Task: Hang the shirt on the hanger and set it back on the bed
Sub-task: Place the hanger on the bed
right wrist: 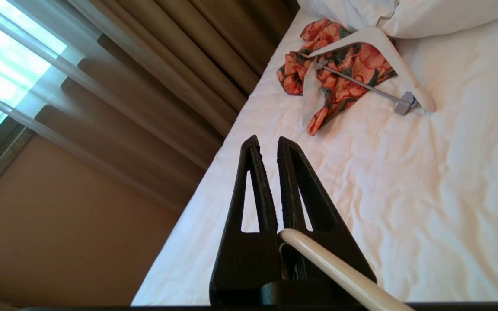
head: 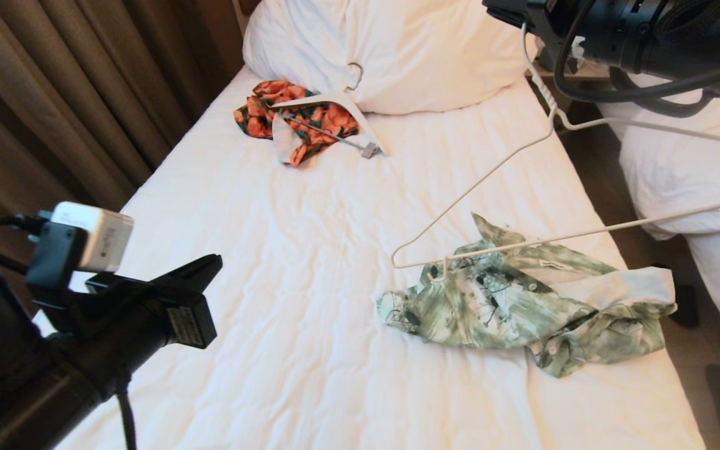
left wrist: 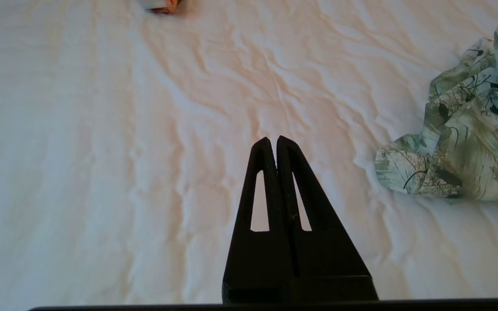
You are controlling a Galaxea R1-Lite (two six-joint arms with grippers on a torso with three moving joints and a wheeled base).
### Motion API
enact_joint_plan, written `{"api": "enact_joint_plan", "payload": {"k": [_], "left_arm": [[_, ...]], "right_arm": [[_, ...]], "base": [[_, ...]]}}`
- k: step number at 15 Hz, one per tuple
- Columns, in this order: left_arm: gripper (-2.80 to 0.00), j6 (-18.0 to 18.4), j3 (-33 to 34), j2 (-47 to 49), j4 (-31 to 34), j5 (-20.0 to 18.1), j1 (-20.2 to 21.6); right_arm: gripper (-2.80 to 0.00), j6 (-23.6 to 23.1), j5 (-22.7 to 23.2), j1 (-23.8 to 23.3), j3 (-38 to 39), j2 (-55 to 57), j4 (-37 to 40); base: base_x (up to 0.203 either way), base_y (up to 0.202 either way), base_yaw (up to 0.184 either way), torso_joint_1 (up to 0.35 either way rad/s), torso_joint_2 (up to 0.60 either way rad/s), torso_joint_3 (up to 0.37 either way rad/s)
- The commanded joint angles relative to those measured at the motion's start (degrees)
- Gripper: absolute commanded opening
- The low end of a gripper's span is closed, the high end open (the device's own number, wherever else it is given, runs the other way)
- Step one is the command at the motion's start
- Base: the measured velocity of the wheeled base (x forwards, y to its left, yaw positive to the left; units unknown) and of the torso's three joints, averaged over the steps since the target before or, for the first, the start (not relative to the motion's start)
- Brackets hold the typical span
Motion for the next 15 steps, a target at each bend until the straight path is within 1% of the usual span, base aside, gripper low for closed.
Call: {"api": "enact_joint_plan", "payload": {"k": [1, 2, 5, 8, 11, 12, 13, 15], "left_arm": [[-2.8, 0.0, -1.5, -8.6, 6.7, 0.1, 0.4], [-2.8, -0.1, -2.2, -10.2, 9.2, 0.1, 0.6], [-2.8, -0.3, -2.1, -12.2, 9.9, 0.2, 1.5], [-2.8, 0.2, -3.2, -13.7, 10.0, -0.3, 5.5], [-2.8, 1.3, -6.1, -15.5, 12.2, -4.0, 15.1], [-2.8, 1.4, -6.7, -16.3, 13.4, -5.7, 18.8], [-2.8, 1.5, -7.0, -16.8, 14.0, -7.1, 22.5], [-2.8, 1.5, -6.2, -18.5, 14.6, -9.3, 29.7]], "right_arm": [[-2.8, 0.1, 0.1, -0.1, -0.1, 0.2, 0.1], [-2.8, 0.0, 0.1, -0.2, -0.1, 0.4, 0.1], [-2.8, -1.6, -0.4, -0.6, -0.9, 3.2, -0.3], [-2.8, -1.6, -0.9, -0.7, -6.6, 9.5, -0.1], [-2.8, -3.1, -0.5, -0.6, -9.1, 16.2, -1.2], [-2.8, -3.5, 0.1, -0.6, -9.2, 17.9, -3.3], [-2.8, -3.7, 0.7, -0.7, -9.3, 18.8, -5.2], [-2.8, -3.6, 0.9, -0.7, -9.3, 19.2, -5.6]], "base": [[0.0, 0.0, 0.0, 0.0, 0.0, 0.0], [0.0, 0.0, 0.0, 0.0, 0.0, 0.0], [0.0, 0.0, 0.0, 0.0, 0.0, 0.0], [0.0, 0.0, 0.0, 0.0, 0.0, 0.0], [0.0, 0.0, 0.0, 0.0, 0.0, 0.0], [0.0, 0.0, 0.0, 0.0, 0.0, 0.0], [0.0, 0.0, 0.0, 0.0, 0.0, 0.0], [0.0, 0.0, 0.0, 0.0, 0.0, 0.0]]}}
